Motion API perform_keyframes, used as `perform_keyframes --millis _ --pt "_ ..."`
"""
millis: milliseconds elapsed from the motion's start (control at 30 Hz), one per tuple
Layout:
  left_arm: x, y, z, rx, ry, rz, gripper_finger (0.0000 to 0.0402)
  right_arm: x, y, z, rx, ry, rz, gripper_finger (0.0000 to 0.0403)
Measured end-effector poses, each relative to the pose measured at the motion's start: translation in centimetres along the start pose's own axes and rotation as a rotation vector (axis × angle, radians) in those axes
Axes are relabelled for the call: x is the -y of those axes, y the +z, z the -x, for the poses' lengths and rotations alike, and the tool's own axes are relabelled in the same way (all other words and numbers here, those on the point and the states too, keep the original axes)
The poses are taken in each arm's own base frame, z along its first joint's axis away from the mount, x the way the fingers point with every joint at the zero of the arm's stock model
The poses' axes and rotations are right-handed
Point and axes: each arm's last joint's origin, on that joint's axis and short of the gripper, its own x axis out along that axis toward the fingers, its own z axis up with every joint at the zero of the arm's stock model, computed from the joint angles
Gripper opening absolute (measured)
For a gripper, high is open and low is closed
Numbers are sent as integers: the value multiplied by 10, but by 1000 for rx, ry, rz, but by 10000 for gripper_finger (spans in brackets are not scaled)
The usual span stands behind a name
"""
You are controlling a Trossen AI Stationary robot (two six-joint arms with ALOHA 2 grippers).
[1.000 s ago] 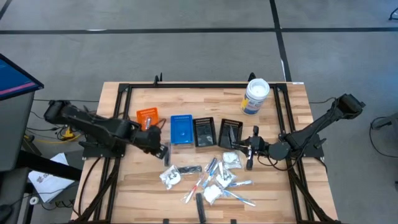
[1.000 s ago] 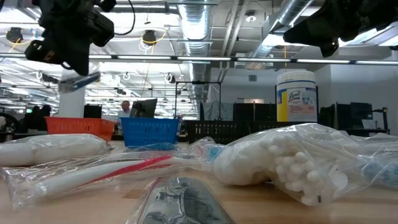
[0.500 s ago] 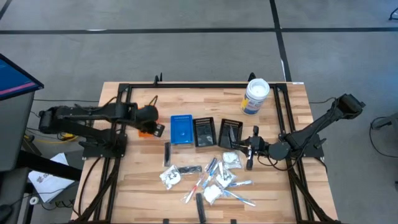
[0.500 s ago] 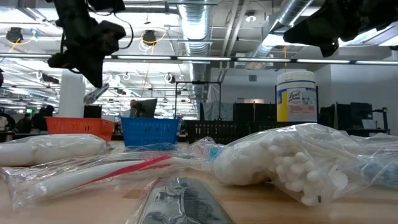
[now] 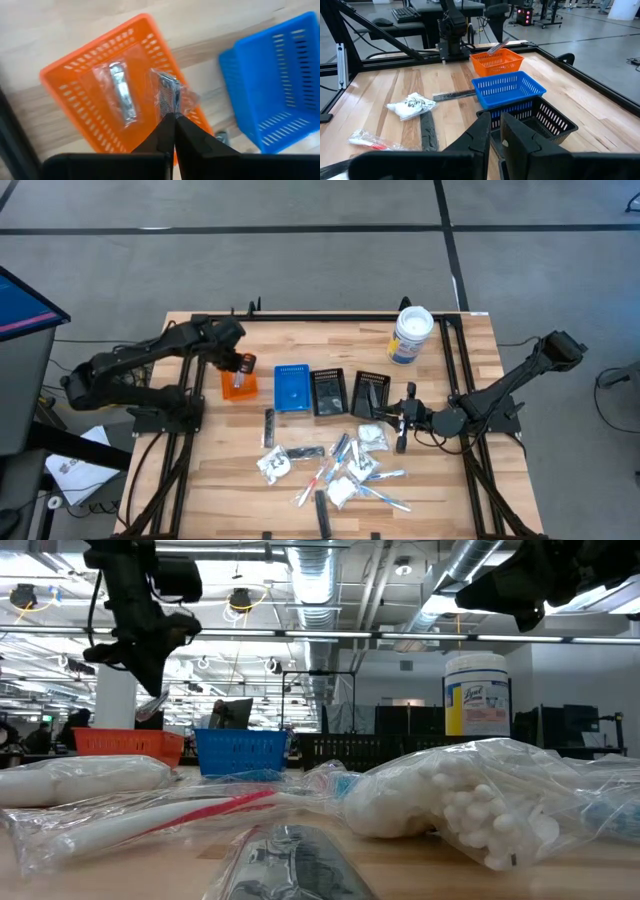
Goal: Pick & Place Travel size toiletries
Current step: Put the nail clippers into the orange bin
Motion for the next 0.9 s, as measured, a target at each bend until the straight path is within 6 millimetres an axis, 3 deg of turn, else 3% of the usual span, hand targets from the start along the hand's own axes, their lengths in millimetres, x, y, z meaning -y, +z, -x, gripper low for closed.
perform_keyframes --millis 633,900 --pt "-1 19 -80 -371 166 31 0 0 0 0 -1 0 1 37" --pt "-3 21 -89 -371 213 10 4 0 0 0 -3 -1 3 37"
